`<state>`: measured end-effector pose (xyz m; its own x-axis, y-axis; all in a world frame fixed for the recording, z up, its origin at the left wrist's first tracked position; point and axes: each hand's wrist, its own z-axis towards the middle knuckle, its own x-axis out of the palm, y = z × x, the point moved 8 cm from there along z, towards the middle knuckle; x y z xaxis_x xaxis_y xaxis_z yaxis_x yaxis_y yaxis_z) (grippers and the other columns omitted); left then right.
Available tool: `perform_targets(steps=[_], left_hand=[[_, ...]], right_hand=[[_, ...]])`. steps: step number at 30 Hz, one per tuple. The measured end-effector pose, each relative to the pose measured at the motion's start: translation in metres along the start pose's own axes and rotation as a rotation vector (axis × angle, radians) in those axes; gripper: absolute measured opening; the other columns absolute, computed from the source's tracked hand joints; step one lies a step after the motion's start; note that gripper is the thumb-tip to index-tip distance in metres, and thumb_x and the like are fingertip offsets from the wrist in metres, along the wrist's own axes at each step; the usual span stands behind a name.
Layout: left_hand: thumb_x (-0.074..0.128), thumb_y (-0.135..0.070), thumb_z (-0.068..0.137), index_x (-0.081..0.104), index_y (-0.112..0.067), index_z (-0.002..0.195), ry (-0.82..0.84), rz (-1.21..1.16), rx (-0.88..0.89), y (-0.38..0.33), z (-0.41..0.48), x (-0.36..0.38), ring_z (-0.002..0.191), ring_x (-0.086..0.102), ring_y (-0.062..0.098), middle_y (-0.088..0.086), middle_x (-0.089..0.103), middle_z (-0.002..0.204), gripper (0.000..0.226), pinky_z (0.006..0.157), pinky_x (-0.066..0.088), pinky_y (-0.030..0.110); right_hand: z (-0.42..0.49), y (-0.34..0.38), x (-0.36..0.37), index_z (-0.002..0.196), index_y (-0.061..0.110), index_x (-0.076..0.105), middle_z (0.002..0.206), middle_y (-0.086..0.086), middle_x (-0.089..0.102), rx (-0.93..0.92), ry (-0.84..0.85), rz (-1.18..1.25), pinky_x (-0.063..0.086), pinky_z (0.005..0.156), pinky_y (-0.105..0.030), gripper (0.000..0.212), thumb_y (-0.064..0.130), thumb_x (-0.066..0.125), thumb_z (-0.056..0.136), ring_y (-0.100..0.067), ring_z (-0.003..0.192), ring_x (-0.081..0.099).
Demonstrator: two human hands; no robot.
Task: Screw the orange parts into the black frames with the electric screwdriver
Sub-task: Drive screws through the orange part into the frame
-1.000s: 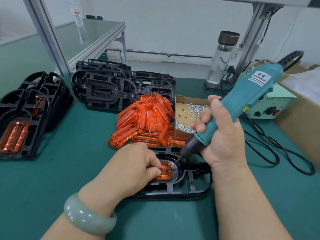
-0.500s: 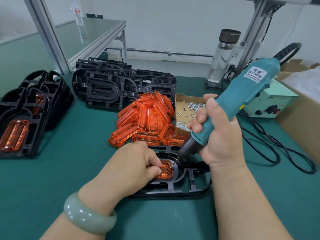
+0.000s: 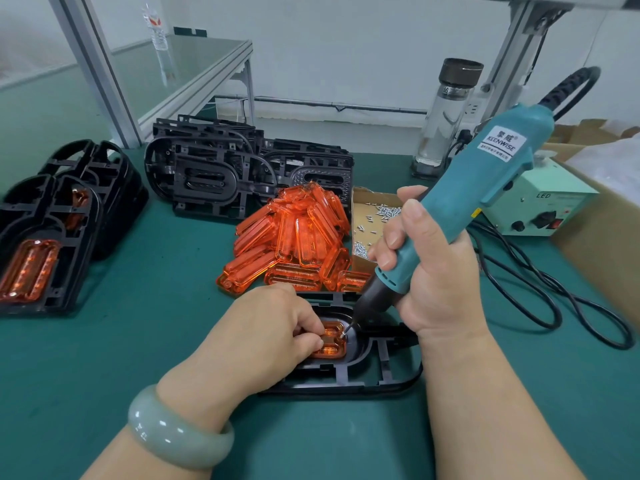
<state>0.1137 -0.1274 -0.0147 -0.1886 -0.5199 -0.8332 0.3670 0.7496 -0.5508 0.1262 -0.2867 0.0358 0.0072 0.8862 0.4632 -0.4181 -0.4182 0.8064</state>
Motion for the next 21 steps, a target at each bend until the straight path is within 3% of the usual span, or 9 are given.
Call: perform_targets(steps=[8, 14, 18, 21], left_hand=[[0.071, -0.036, 0.079, 0.073, -0.035, 0.088, -0.007, 0.021, 0.013, -0.001, 0.001, 0.0, 0.076, 0.054, 0.006, -0.014, 0.051, 0.079, 0.009, 0.074, 0.048, 0.027], [0.071, -0.036, 0.079, 0.073, -0.036, 0.09, -0.02, 0.047, 0.021, -0.002, 0.002, 0.001, 0.076, 0.053, 0.007, -0.015, 0.049, 0.078, 0.011, 0.073, 0.047, 0.026], [0.071, -0.035, 0.079, 0.074, -0.035, 0.09, -0.03, 0.057, 0.044, -0.002, 0.002, 0.0, 0.073, 0.049, 0.006, -0.016, 0.046, 0.074, 0.011, 0.07, 0.042, 0.023], [0.071, -0.034, 0.078, 0.074, -0.034, 0.089, -0.039, 0.06, 0.058, -0.002, 0.002, 0.001, 0.074, 0.049, 0.006, -0.016, 0.046, 0.073, 0.011, 0.071, 0.043, 0.024]], right_hand=[[0.0, 0.001, 0.013, 0.098, 0.015, 0.055, 0.057, 0.004, 0.049, 0.011, 0.093, 0.008, 0.045, 0.051, -0.026, 0.014, 0.019, 0.063, 0.086, -0.01, 0.043, 0.046], [-0.002, 0.001, 0.023, 0.1, 0.022, 0.06, 0.058, 0.005, 0.051, -0.009, 0.192, -0.035, 0.043, 0.052, -0.029, 0.021, 0.029, 0.065, 0.081, -0.012, 0.043, 0.048], [-0.004, -0.002, 0.036, 0.099, 0.027, 0.063, 0.058, 0.005, 0.052, 0.006, 0.285, -0.046, 0.043, 0.054, -0.027, 0.033, 0.045, 0.078, 0.075, -0.012, 0.043, 0.049], [-0.004, -0.001, 0.035, 0.098, 0.027, 0.063, 0.057, 0.005, 0.051, 0.007, 0.268, -0.038, 0.044, 0.053, -0.027, 0.024, 0.034, 0.074, 0.078, -0.011, 0.042, 0.049]])
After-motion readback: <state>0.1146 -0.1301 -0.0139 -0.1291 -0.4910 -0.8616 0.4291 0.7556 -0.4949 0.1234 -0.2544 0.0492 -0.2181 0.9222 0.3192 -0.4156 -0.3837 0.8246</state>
